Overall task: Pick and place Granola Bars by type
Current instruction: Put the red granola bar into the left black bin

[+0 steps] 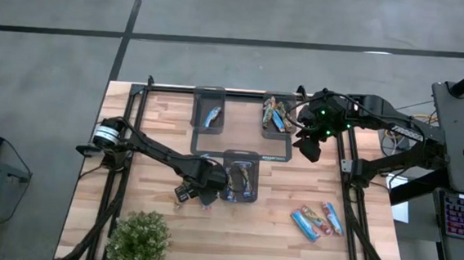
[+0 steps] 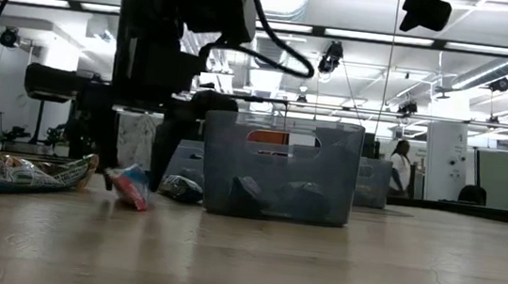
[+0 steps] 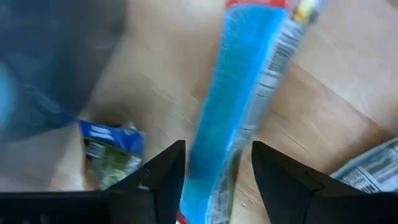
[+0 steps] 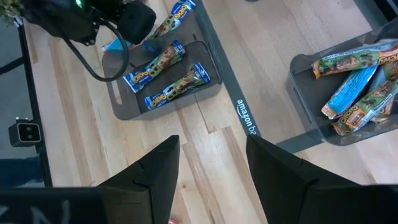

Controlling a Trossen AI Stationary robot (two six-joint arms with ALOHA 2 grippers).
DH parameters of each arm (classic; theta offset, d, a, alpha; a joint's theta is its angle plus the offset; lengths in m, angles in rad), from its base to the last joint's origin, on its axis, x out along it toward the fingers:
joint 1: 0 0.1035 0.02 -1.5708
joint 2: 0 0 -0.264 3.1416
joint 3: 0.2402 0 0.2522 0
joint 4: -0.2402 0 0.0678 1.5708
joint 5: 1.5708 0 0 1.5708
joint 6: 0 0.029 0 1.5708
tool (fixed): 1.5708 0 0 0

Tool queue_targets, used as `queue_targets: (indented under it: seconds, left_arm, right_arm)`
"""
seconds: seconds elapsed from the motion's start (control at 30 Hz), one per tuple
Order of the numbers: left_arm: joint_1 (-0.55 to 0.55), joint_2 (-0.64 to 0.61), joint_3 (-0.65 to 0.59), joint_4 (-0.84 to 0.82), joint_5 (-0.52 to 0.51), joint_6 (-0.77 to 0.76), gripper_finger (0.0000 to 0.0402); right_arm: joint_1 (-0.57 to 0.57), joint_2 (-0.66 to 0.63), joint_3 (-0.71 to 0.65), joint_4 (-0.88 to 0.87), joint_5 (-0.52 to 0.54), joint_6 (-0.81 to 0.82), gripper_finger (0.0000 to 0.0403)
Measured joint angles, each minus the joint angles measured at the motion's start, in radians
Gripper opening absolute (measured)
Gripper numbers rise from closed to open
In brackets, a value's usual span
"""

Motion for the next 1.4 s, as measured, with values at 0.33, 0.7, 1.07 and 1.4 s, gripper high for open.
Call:
queue_targets:
  seconds: [0.33, 0.7, 1.07, 1.4]
  left_arm:
    - [0.0, 0.003, -0.041, 0.031, 0.002, 0.001, 0.0168]
    - [0.0, 0.0, -0.053, 0.028, 0.006, 0.0, 0.0138]
    - [0.0, 0.0, -0.032, 0.018, 0.007, -0.063, 0.0064]
    - [0.001, -0.001, 0.039, -0.064, -0.016, -0.093, 0.0057]
  right_arm:
    - [0.0, 0.0, 0.0, -0.001, 0.0, 0.008, 0.0178]
    - [0.0, 0.0, 0.0, -0.001, 0.0, 0.012, 0.0178]
    - [0.0, 0.0, 0.0, -0.001, 0.0, 0.011, 0.0178]
    - [0.0, 0.0, 0.0, -0.001, 0.001, 0.008, 0.0178]
